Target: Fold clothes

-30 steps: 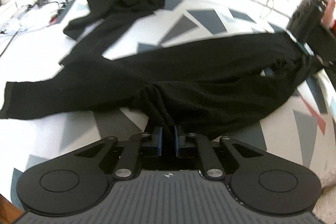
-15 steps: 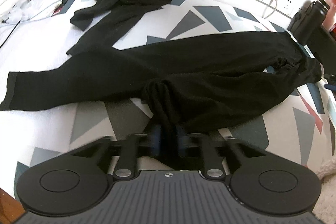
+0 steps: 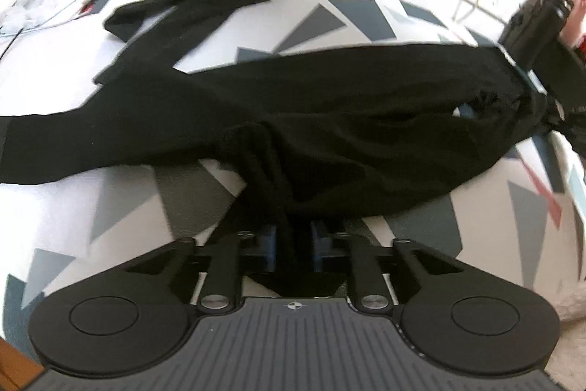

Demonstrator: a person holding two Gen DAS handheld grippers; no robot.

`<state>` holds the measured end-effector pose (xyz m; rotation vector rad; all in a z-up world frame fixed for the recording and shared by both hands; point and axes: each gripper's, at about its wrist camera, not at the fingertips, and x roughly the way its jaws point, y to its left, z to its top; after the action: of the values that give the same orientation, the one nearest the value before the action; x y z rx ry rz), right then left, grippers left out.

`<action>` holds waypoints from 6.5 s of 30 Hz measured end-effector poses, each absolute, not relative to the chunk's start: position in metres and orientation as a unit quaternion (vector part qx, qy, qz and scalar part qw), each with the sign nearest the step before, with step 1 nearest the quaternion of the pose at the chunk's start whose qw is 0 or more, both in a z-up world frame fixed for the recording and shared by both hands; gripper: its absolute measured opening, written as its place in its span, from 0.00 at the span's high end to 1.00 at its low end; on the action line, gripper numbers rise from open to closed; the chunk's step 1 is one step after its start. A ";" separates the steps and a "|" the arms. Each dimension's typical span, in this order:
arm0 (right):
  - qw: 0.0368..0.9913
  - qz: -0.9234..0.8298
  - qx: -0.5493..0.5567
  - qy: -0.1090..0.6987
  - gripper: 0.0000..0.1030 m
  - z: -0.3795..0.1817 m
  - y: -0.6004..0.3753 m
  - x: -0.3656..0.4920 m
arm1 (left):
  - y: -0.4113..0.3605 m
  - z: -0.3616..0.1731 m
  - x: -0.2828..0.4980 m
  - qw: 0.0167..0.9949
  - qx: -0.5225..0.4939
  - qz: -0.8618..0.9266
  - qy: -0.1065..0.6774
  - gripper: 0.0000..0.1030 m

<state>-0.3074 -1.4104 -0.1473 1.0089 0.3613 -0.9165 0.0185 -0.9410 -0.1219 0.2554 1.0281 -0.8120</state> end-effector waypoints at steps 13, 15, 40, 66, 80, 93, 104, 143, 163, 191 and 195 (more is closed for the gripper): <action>0.759 -0.478 0.399 0.188 0.91 -0.109 -1.393 -0.360 | -0.904 -0.113 0.029 0.803 0.132 -0.352 0.462 0.93; 0.753 -0.489 0.394 0.196 0.78 -0.111 -1.392 -0.361 | -0.901 -0.116 0.032 0.807 0.124 -0.345 0.463 0.93; 0.751 -0.455 0.264 0.400 0.45 -0.158 -1.373 -0.298 | -0.853 -0.112 0.051 0.837 0.073 -0.266 0.473 0.93; 0.771 -0.457 0.312 0.316 0.24 -0.135 -1.284 -0.256 | -0.845 -0.133 0.060 0.788 0.145 -0.383 0.460 0.42; 0.774 -0.458 0.317 0.302 0.21 -0.130 -1.206 -0.220 | -0.803 -0.085 0.080 0.840 0.225 -0.384 0.310 0.78; 0.779 -0.442 0.305 0.323 0.20 -0.132 -1.158 -0.186 | -0.738 -0.109 0.105 0.819 0.162 -0.390 0.390 0.31; 0.781 -0.441 0.296 0.329 0.14 -0.127 -1.151 -0.173 | -0.749 -0.137 0.091 0.784 0.218 -0.414 0.407 0.86; 0.778 -0.398 0.114 0.472 0.01 -0.148 -1.083 -0.143 | -0.818 -0.147 0.079 0.743 0.134 -0.473 0.455 0.08; 0.787 -0.377 0.215 0.438 0.01 -0.157 -1.106 -0.168 | -0.847 -0.160 0.057 0.776 0.189 -0.412 0.439 0.00; 0.812 -0.315 0.206 0.445 0.01 -0.145 -1.098 -0.153 | -0.774 -0.111 0.066 0.850 0.118 -0.394 0.328 0.01; 0.853 -0.270 0.170 0.413 0.11 -0.127 -1.078 -0.137 | -0.726 -0.093 0.081 0.874 0.104 -0.361 0.308 0.01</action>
<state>-0.1371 -1.0780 -0.1266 0.3582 0.8686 -0.5691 0.0814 -0.7257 -0.0933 0.2170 0.6432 -0.7541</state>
